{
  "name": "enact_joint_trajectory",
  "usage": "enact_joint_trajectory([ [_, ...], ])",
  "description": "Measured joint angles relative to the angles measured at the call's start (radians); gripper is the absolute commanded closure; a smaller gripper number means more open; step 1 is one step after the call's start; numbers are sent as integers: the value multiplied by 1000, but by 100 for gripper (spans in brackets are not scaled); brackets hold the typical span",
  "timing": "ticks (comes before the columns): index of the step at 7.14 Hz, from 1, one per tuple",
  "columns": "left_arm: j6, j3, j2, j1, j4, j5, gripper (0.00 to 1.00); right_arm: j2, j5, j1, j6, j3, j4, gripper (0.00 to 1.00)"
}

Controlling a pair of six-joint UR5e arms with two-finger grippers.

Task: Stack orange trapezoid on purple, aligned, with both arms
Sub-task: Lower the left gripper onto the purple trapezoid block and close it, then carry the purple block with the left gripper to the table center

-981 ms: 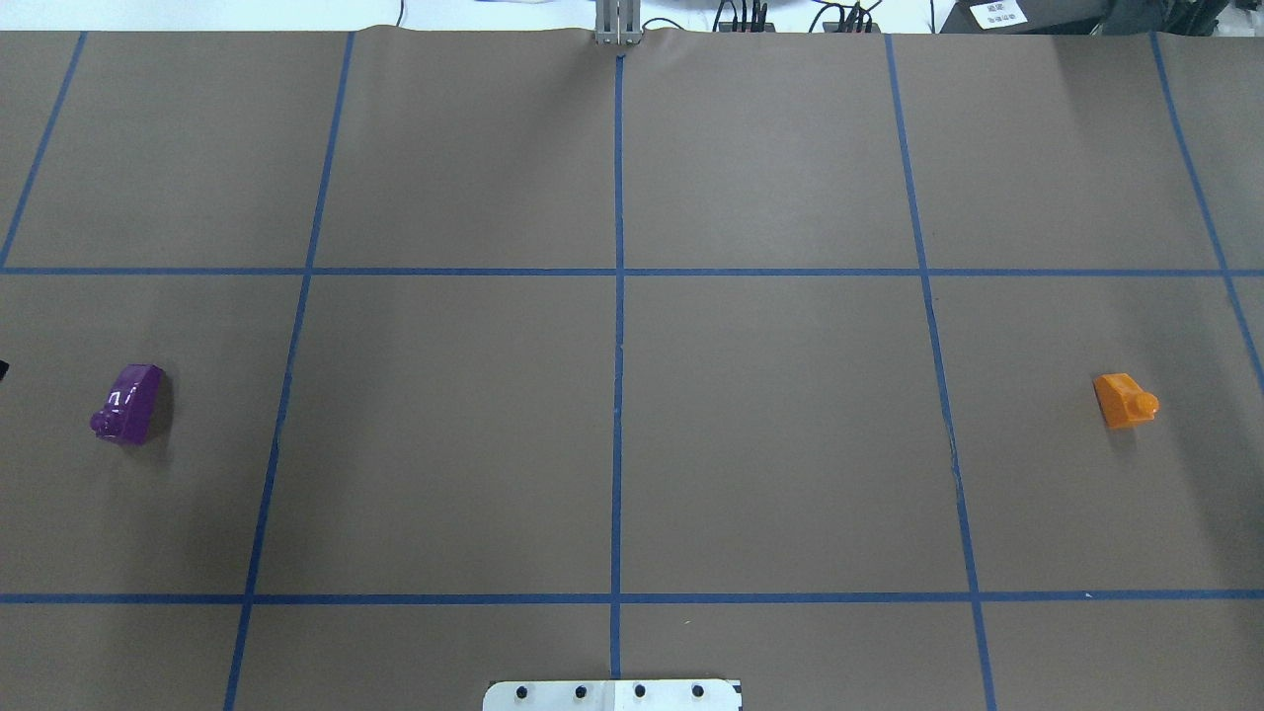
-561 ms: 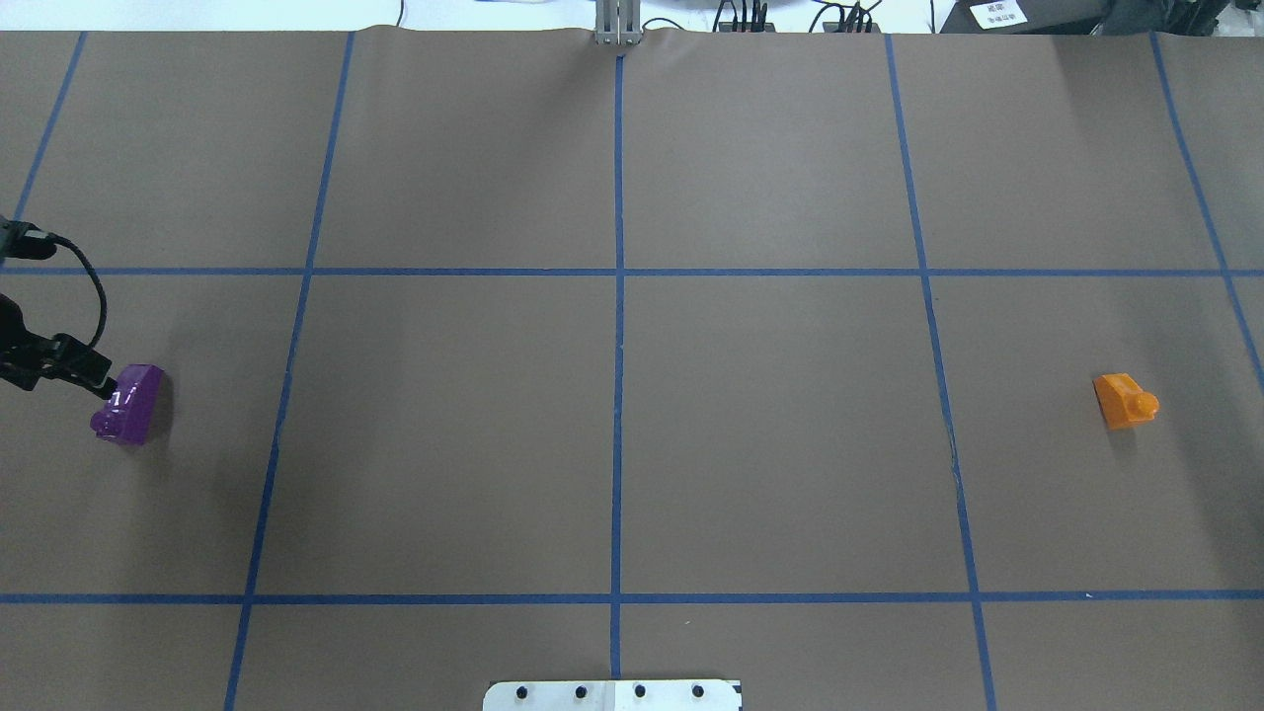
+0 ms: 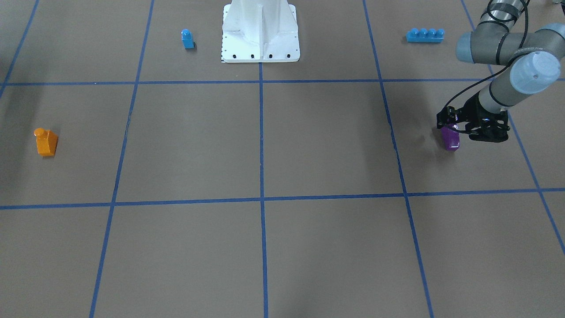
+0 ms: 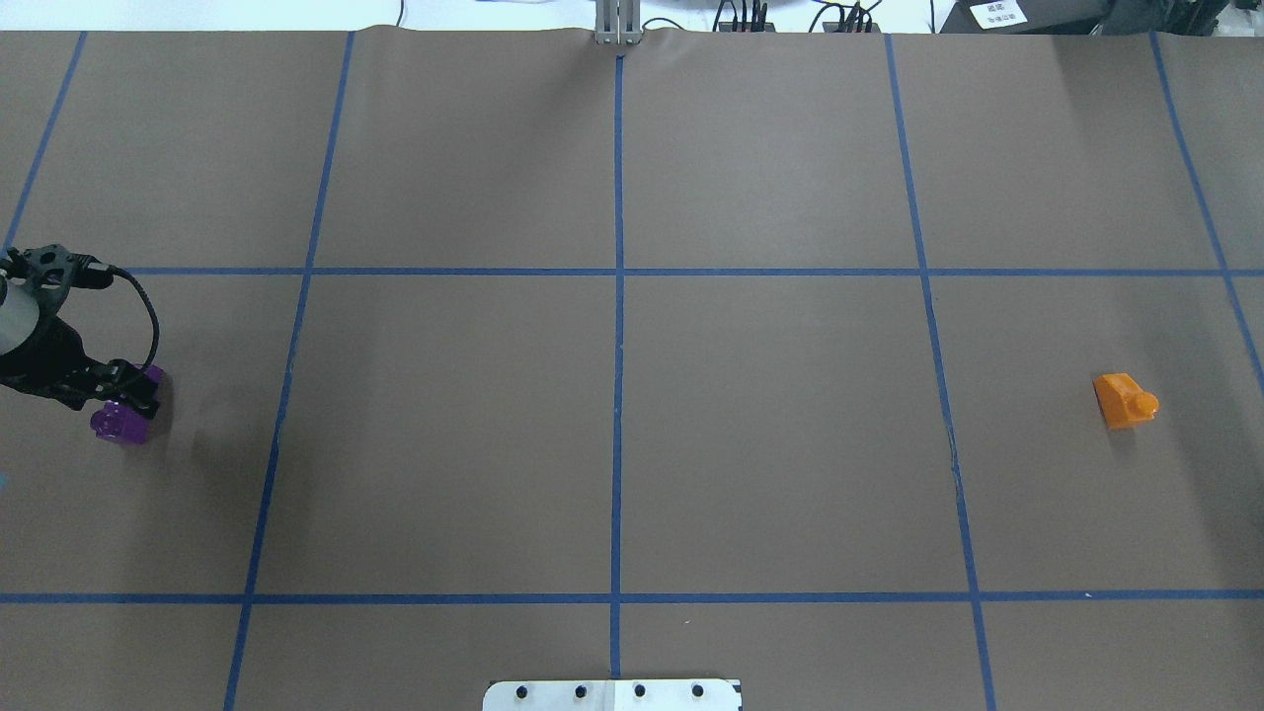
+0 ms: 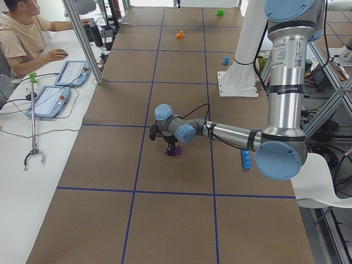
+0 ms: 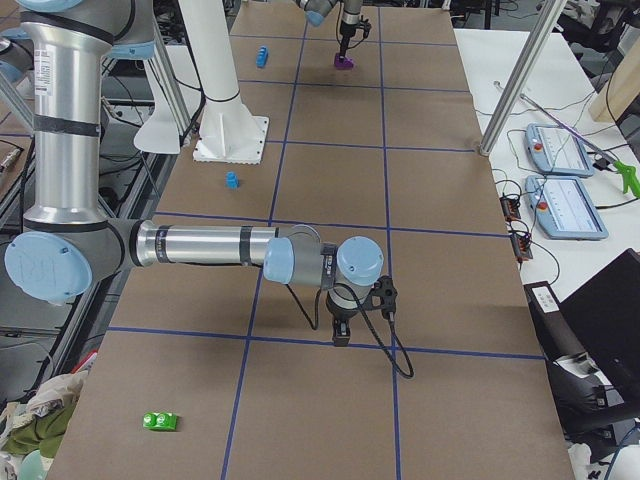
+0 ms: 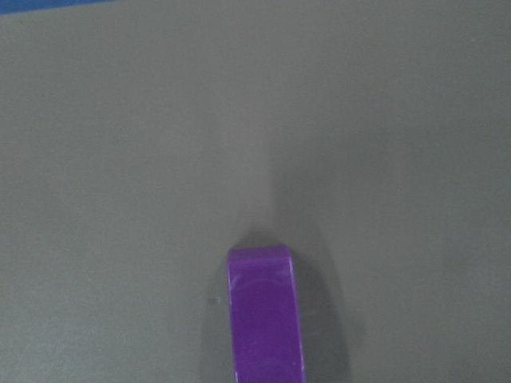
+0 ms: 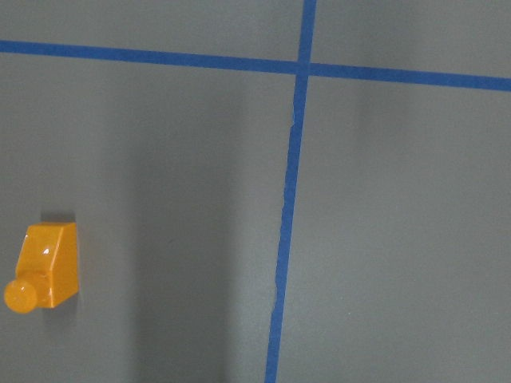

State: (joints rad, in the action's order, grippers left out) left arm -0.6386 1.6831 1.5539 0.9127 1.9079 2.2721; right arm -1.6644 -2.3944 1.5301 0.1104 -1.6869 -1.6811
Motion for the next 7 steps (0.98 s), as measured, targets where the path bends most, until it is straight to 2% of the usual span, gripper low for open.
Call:
enact_joint_trajectory([
  [1,-2,-7,-1,-7,-2,3,50,0,0,-2,0,1,0,0],
  [2,-4,-13,-2,-12,-5,7,100,0,-1,-3,0,1,0,0],
  [5,-80,9,-7,-14,-5,29,100,0,-1,-5,0,0,0,0],
  [7,-100,126,22,-21,-73,30,100,0,-4,-5,0,-2,2,0],
])
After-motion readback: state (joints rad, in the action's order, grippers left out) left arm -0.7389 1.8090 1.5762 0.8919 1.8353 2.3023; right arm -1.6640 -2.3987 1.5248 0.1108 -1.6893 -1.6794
